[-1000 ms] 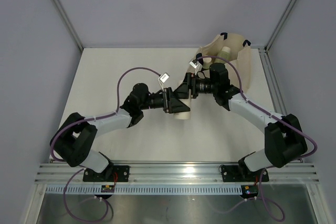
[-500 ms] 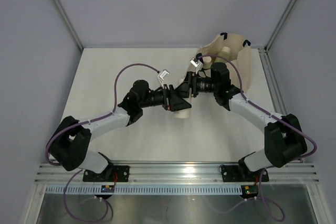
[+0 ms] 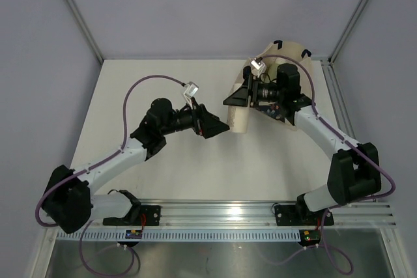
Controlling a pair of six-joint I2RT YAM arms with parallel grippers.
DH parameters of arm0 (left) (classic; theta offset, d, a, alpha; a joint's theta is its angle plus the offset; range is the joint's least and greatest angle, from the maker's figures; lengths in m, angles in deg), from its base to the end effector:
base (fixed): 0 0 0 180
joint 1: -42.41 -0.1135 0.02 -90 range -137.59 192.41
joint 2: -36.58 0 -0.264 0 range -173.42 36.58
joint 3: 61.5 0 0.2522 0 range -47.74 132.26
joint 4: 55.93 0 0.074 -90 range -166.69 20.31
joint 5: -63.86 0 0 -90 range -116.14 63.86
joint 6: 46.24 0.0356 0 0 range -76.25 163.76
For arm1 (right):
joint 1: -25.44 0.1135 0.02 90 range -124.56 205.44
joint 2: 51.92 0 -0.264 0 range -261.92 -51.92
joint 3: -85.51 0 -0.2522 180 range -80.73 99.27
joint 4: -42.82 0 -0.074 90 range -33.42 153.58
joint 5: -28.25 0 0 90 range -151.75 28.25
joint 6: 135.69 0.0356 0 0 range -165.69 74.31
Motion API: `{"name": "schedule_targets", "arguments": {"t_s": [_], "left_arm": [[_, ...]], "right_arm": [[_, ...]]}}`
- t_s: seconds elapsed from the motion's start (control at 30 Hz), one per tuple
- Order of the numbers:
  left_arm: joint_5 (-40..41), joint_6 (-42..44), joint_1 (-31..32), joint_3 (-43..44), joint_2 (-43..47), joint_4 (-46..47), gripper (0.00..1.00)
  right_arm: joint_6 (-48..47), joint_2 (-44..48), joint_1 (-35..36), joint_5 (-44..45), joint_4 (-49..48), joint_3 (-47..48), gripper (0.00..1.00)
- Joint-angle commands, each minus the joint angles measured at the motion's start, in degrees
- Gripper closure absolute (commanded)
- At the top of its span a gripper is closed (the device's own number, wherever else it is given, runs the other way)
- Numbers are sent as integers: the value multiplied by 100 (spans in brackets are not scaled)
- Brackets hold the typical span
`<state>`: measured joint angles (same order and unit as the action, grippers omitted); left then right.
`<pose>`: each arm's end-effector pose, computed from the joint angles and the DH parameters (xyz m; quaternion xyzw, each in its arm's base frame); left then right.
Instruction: Place the personal care products into the canvas bag
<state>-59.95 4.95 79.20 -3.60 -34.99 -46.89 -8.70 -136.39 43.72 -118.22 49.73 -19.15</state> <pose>0.2162 -0.1864 0.2960 0.1847 0.7067 -0.5665 0.3815 0.3074 0.1328 0.3104 -0.1664 0.7407 0.5806 0.2942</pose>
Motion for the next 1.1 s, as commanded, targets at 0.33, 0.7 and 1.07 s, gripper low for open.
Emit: {"name": "schedule_targets", "arguments": {"t_s": [0.33,0.7,1.07], "left_arm": [[2332,2026,-32,209,2427,-3554,1],[4118,1745,-50,-432,4168,-4152,1],[4268,1683,-50,-696,4354,-4179,1]], "right_arm": [[-1947,-719,-1002,2988,2469,4053,100],[-3417,-1635,-862,5832,1576,4145,100],[-5448,-1485,-870,3046,2469,3457,14]]}}
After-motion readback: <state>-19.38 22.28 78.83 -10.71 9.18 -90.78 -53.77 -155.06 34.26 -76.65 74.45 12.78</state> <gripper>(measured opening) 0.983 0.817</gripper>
